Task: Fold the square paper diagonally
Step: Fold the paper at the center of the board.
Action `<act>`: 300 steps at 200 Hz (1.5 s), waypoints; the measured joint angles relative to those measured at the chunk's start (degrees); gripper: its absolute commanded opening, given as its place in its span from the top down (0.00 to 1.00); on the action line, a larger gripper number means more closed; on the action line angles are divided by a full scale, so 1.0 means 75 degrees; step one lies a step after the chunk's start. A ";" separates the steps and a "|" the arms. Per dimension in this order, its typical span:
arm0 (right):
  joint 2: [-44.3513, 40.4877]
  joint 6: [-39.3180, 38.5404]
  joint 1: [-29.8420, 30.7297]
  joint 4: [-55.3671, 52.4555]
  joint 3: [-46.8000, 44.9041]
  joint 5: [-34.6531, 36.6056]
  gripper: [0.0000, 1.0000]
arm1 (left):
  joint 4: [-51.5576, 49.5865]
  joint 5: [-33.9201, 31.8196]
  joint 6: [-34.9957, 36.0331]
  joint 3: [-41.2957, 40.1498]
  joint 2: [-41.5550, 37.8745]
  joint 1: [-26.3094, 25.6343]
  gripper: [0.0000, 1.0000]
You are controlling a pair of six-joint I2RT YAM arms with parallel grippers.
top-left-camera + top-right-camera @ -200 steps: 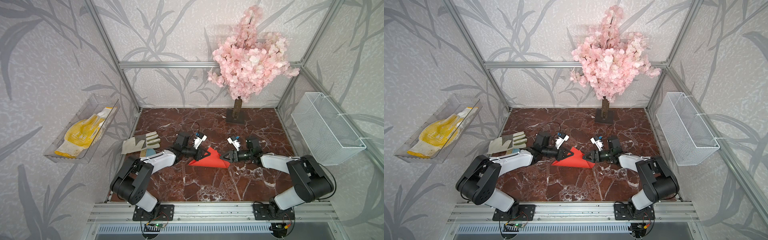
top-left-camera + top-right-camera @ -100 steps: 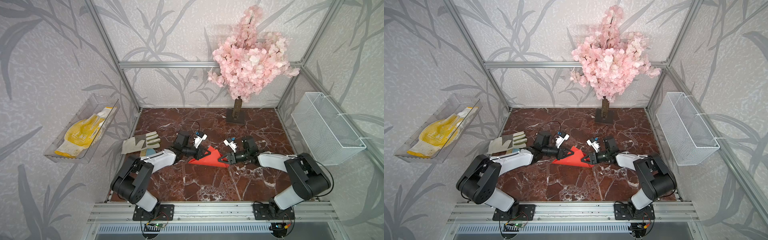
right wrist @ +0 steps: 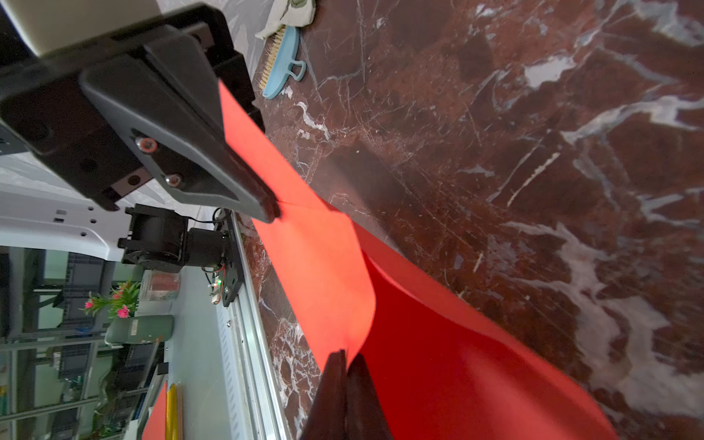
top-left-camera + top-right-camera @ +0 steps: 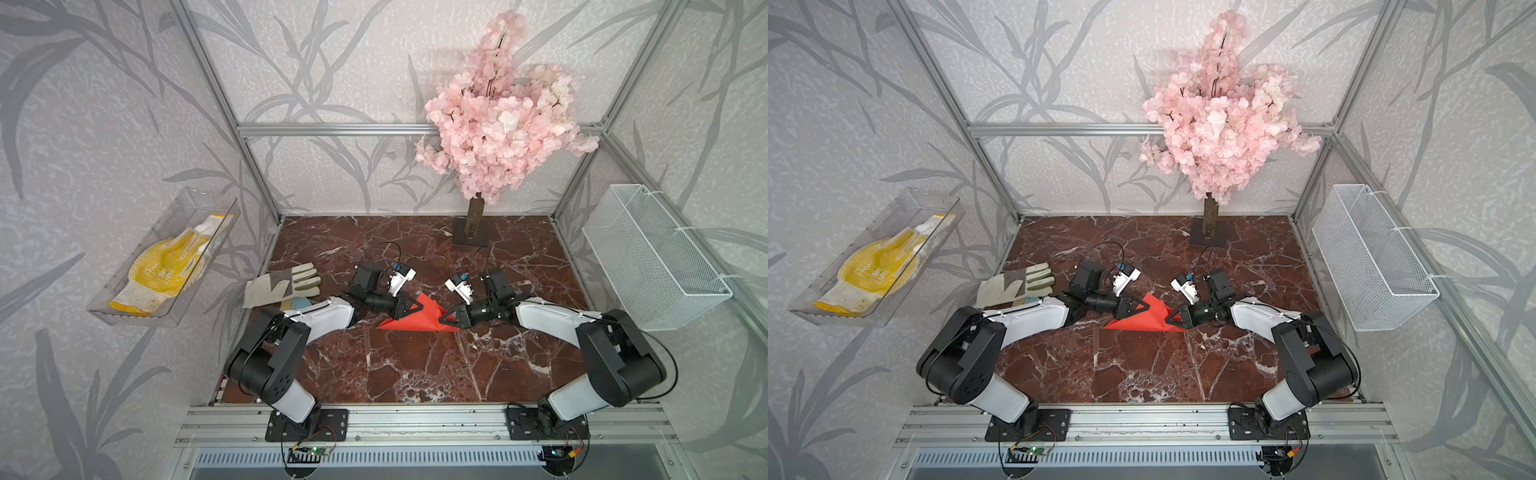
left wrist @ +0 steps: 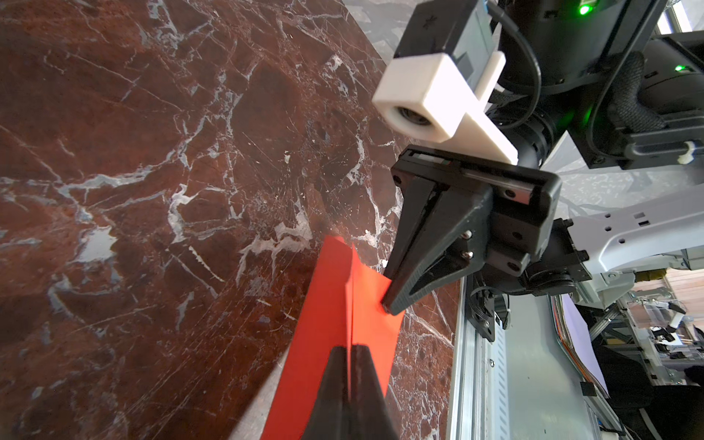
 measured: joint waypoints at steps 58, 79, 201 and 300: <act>-0.0192 -0.0519 0.0111 -0.0385 0.0067 0.0466 0.97 | -0.0050 0.0058 -0.0015 0.0073 0.0119 0.0000 0.89; -0.0210 -0.0667 0.0195 -0.0490 0.0102 0.0618 0.97 | -0.0041 0.0079 -0.0029 0.0114 0.0163 0.0000 0.87; -0.0210 -0.1271 0.0458 -0.0874 0.0507 0.1075 0.96 | -0.0175 0.0175 -0.0070 0.0216 0.0335 -0.0009 0.81; -0.0189 -0.2328 0.0568 -0.1909 0.1291 0.1478 0.96 | -0.0248 0.0198 -0.0067 0.0265 0.0376 -0.0023 0.81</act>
